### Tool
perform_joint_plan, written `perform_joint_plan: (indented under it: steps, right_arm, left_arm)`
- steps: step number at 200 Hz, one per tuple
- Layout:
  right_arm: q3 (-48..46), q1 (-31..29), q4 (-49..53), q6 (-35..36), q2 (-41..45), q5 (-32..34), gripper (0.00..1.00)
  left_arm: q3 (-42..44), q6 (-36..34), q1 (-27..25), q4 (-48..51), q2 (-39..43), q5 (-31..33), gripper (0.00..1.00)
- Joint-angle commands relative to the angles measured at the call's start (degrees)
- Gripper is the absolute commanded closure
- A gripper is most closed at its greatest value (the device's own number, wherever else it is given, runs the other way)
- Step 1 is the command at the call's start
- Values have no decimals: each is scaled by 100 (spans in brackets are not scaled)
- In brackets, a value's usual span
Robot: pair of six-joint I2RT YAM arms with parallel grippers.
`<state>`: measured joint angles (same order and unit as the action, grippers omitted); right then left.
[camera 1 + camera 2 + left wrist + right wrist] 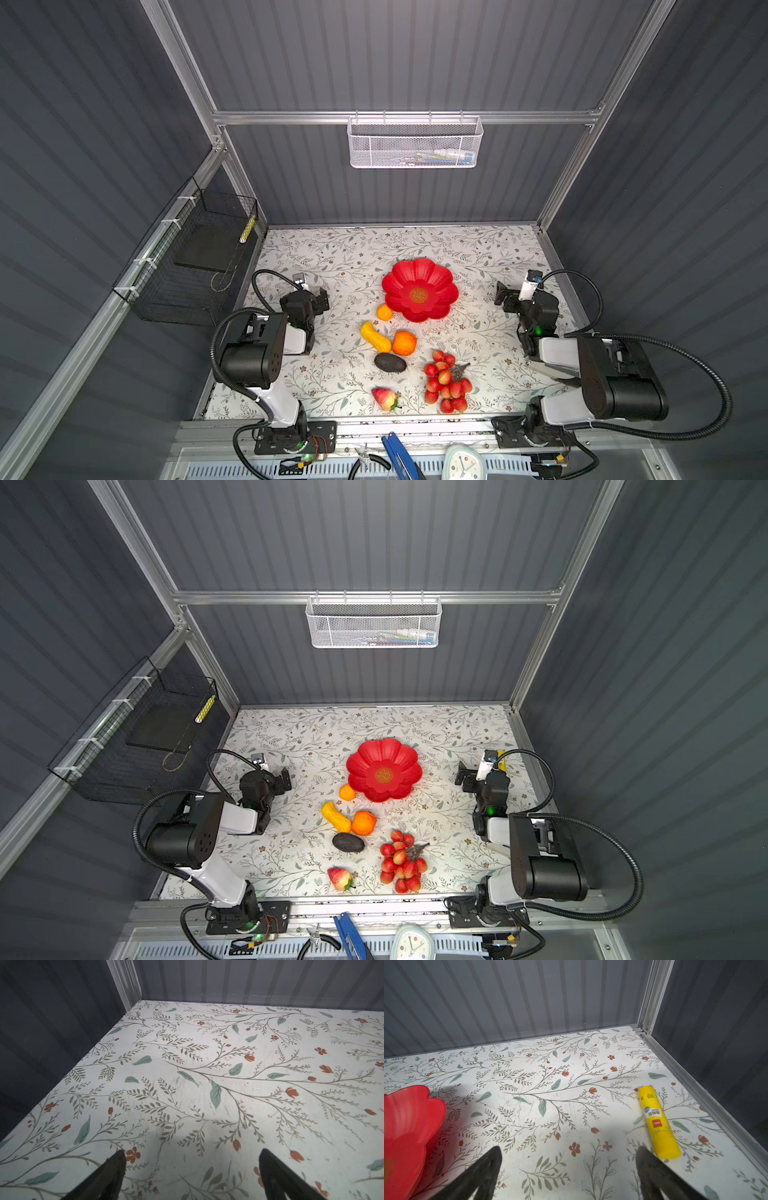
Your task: Place and organize the fake fruits in the fruit bowl
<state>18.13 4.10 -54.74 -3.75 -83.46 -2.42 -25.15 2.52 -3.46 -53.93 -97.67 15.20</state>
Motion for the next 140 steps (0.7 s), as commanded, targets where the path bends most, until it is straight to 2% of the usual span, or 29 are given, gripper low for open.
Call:
perform_joint_plan:
  steps: [1,140]
  right_arm:
    - [77,21,-46,67,-10,-20,1]
    - [85,38,-29,83,-17,-134,1]
  left_arm:
    - [-96,-121,-31,6,-59,80,0]
    - [-79,-103,-32,-5,-37,38,0]
